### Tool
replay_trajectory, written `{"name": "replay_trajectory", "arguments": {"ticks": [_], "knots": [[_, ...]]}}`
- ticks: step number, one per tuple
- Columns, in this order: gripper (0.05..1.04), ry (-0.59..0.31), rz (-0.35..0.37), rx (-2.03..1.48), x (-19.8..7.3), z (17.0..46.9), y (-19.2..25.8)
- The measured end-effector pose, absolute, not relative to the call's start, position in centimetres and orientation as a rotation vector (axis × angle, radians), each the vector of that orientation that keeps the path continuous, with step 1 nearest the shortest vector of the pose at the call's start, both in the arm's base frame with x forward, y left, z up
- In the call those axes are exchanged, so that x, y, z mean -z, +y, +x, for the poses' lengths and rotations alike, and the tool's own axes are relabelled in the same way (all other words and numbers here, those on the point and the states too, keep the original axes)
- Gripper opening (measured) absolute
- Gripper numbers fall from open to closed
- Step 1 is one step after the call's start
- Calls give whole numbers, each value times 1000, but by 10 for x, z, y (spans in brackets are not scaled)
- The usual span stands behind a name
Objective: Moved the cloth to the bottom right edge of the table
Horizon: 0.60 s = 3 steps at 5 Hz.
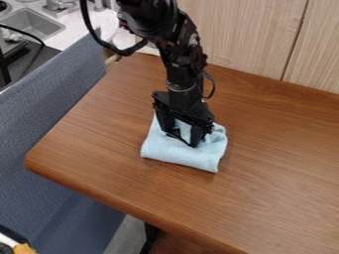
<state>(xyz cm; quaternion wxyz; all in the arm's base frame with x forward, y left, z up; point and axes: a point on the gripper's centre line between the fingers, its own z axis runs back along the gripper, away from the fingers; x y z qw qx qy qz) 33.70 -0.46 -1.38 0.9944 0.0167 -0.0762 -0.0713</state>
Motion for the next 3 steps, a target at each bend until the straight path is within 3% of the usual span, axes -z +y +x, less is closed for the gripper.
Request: {"name": "replay_trajectory", "arguments": {"ticks": [3], "knots": [[1001,-161,-62,247,14,338,-71]]}}
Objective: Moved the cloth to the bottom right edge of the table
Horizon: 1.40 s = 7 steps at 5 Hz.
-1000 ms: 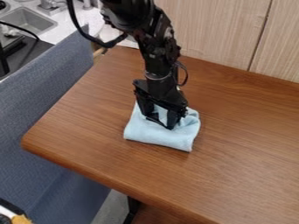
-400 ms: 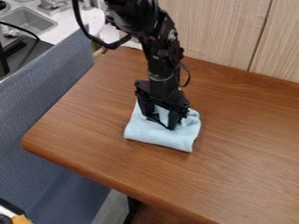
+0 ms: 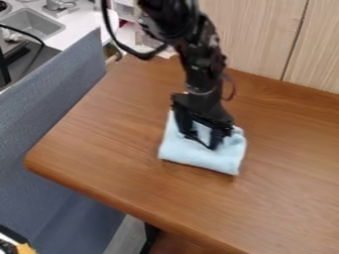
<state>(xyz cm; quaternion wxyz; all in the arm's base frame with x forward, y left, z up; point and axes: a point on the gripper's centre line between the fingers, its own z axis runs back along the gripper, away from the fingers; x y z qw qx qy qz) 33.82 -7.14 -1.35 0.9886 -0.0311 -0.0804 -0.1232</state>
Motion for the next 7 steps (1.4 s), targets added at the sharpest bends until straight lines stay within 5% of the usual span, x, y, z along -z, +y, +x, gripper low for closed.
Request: {"name": "replay_trajectory", "arguments": {"ticks": [2,5,7], "knots": [[1000,-160,-108,491,13,320,-143],[998,-151,-132,613,11,294,-161],[999,-285,-170,657,-27,292,-162]]}}
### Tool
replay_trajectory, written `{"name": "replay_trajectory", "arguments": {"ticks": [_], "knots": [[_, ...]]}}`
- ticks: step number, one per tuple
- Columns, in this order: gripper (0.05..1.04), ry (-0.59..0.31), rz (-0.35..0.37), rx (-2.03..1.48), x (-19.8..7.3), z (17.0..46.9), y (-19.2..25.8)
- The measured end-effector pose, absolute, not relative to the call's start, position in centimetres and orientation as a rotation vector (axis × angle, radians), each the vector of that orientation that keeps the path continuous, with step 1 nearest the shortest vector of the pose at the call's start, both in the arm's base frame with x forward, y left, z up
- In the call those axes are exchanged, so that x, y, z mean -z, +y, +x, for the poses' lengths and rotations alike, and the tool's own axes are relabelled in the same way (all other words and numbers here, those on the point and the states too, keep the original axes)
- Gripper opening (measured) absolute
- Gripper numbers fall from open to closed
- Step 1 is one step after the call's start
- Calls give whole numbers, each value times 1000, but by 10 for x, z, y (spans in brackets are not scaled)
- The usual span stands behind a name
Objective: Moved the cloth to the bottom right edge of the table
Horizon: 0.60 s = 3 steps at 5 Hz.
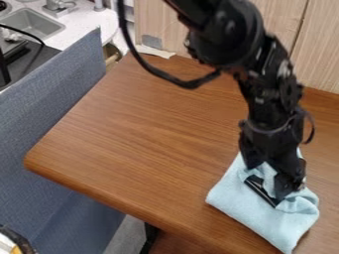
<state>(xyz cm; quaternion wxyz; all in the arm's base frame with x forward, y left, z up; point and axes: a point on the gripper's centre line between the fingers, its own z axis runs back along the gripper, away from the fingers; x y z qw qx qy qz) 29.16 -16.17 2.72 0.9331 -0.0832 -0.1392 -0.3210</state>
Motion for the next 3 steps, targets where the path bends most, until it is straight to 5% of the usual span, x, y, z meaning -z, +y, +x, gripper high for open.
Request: {"name": "replay_trajectory", "arguments": {"ticks": [3], "knots": [[999,-416,-171,665,-74,290,-162]]}}
